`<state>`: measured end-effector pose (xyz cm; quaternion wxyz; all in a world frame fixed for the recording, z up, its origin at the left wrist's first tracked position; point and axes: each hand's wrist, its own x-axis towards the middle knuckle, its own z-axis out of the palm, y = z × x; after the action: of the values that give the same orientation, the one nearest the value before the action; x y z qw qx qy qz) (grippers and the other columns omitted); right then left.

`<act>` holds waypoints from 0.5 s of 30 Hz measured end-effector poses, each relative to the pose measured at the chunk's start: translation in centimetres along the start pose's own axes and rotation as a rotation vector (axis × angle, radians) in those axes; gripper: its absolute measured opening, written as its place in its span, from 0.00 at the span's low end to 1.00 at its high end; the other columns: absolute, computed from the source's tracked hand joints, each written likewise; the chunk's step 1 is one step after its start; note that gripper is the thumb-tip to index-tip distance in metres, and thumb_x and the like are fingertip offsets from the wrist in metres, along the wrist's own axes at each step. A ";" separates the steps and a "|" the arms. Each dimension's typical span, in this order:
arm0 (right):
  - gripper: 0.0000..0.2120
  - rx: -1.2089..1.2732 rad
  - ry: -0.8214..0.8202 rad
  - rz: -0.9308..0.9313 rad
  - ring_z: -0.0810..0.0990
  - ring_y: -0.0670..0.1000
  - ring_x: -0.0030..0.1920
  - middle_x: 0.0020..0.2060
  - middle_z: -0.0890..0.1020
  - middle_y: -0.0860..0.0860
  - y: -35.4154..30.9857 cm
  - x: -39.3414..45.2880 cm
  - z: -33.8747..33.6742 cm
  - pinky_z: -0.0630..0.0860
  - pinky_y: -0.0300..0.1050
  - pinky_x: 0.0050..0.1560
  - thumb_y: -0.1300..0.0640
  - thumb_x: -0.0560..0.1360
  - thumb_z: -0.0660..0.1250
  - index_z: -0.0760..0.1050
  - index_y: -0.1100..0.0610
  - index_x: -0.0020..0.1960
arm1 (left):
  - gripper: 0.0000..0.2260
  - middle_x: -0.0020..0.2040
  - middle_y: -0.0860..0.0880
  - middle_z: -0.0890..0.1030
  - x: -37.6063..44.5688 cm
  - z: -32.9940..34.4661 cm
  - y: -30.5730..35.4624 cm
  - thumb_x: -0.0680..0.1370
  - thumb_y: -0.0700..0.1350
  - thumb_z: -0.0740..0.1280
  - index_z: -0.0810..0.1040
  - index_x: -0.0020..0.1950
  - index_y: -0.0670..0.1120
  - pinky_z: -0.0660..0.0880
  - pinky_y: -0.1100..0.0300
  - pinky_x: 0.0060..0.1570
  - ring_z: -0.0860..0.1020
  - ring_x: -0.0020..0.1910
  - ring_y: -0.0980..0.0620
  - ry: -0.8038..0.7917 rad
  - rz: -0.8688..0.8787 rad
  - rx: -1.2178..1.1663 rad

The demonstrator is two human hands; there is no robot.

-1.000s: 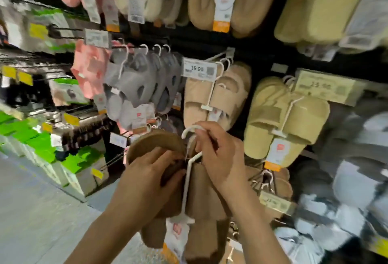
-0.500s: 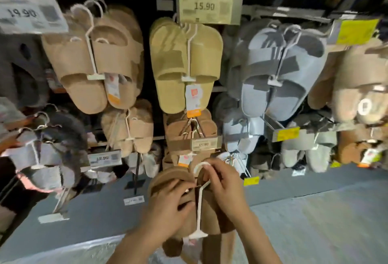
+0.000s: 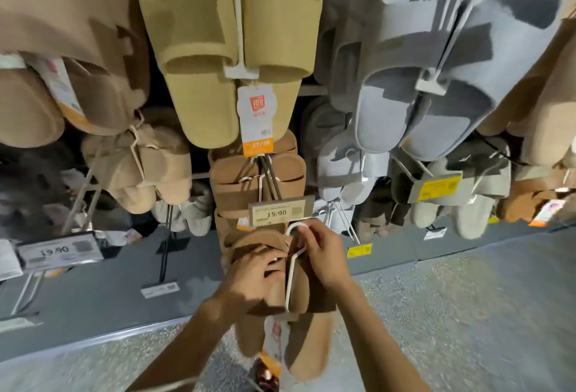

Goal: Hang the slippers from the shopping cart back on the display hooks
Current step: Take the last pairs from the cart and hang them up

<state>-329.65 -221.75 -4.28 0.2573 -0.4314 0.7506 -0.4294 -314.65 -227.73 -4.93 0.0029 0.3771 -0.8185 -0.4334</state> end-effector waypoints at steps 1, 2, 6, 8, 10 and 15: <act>0.12 -0.006 -0.004 0.011 0.76 0.42 0.34 0.30 0.78 0.41 0.3 0.9 0.1 0.74 0.46 0.41 0.53 0.79 0.60 0.72 0.44 0.37 | 0.17 0.62 0.49 0.76 0.9 -0.1 -0.2 0.76 0.44 0.67 0.75 0.64 0.48 0.72 0.57 0.61 0.76 0.59 0.51 -0.002 -0.018 0.000; 0.11 -0.016 -0.007 0.020 0.77 0.45 0.35 0.30 0.79 0.43 0.5 1.7 0.1 0.75 0.50 0.41 0.53 0.78 0.60 0.72 0.47 0.37 | 0.17 0.62 0.48 0.76 1.7 -0.4 -0.4 0.75 0.44 0.68 0.75 0.64 0.47 0.72 0.57 0.61 0.76 0.59 0.51 0.001 -0.032 -0.009; 0.10 -0.010 -0.036 -0.023 0.81 0.51 0.46 0.43 0.84 0.48 0.8 4.6 0.2 0.77 0.52 0.46 0.51 0.71 0.58 0.77 0.45 0.47 | 0.20 0.65 0.49 0.74 3.9 -1.4 -0.5 0.76 0.39 0.67 0.71 0.67 0.45 0.69 0.61 0.64 0.73 0.64 0.52 -0.036 -0.104 -0.154; 0.07 0.010 -0.063 -0.042 0.81 0.48 0.46 0.43 0.84 0.46 0.6 5.9 0.3 0.77 0.52 0.47 0.51 0.73 0.60 0.76 0.41 0.46 | 0.20 0.65 0.49 0.74 4.4 -2.0 -0.8 0.76 0.39 0.67 0.71 0.67 0.49 0.69 0.59 0.65 0.73 0.64 0.53 -0.011 -0.122 -0.251; 0.06 0.058 -0.088 -0.074 0.80 0.45 0.44 0.40 0.83 0.45 0.1 7.2 0.4 0.77 0.49 0.47 0.52 0.76 0.62 0.77 0.45 0.45 | 0.17 0.61 0.51 0.77 4.5 -2.8 -1.1 0.74 0.40 0.69 0.74 0.59 0.56 0.71 0.55 0.63 0.74 0.62 0.54 0.059 -0.114 -0.308; 0.09 0.215 -0.116 -0.137 0.77 0.42 0.36 0.33 0.80 0.43 -1.9 9.6 0.9 0.73 0.36 0.41 0.64 0.77 0.63 0.79 0.55 0.44 | 0.25 0.66 0.40 0.72 5.0 -4.5 -1.5 0.71 0.43 0.72 0.70 0.66 0.43 0.67 0.47 0.66 0.71 0.65 0.41 0.201 -0.338 -0.317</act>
<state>-332.86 -230.99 -3.22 0.3150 -0.4757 0.6528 -0.4984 -315.80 -234.56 -4.78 0.0710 0.5448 -0.6610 -0.5110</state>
